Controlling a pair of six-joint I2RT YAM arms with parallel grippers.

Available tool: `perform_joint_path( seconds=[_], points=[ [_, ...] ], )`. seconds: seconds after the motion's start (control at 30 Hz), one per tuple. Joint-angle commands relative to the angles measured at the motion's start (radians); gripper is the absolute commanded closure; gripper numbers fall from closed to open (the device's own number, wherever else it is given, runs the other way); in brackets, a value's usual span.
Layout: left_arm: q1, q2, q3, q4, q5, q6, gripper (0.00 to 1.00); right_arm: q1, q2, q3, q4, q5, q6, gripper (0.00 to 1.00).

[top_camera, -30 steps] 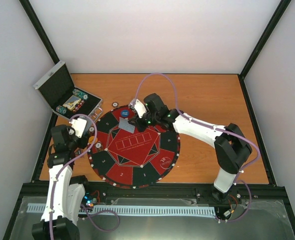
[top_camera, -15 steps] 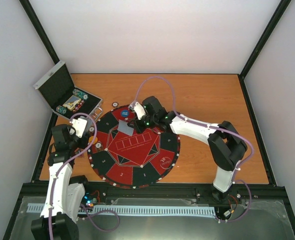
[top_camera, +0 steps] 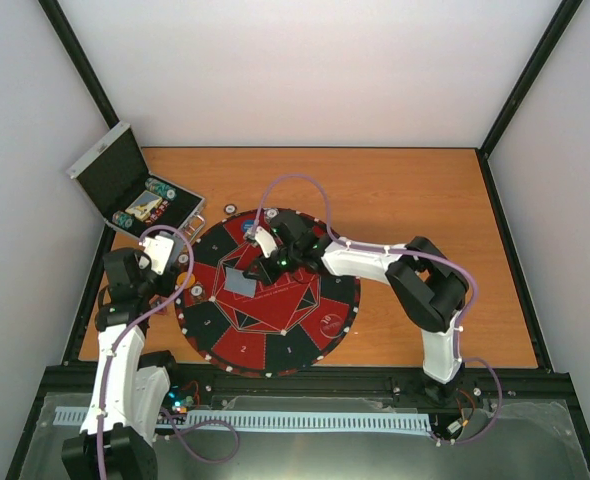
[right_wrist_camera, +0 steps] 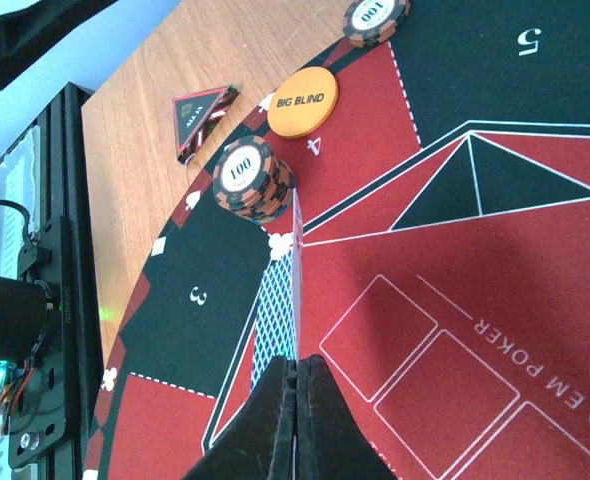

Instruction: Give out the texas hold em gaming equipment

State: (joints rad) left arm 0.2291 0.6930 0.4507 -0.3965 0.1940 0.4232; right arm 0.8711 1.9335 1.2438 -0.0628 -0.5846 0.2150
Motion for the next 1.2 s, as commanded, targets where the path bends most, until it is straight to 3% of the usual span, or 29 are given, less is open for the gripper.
perform_joint_path(
  seconds=[0.0,0.43,1.17],
  points=[
    [0.007,-0.009,0.007,0.036,0.001,-0.020,0.40,-0.001,0.024,0.035,0.018,-0.002,0.007,0.97],
    [0.007,-0.009,0.005,0.037,0.000,-0.021,0.40,0.000,0.159,0.158,0.097,-0.001,0.142,0.97],
    [0.007,-0.013,0.003,0.038,0.001,-0.020,0.40,-0.001,0.126,0.141,0.052,0.057,0.075,0.97]
  ],
)
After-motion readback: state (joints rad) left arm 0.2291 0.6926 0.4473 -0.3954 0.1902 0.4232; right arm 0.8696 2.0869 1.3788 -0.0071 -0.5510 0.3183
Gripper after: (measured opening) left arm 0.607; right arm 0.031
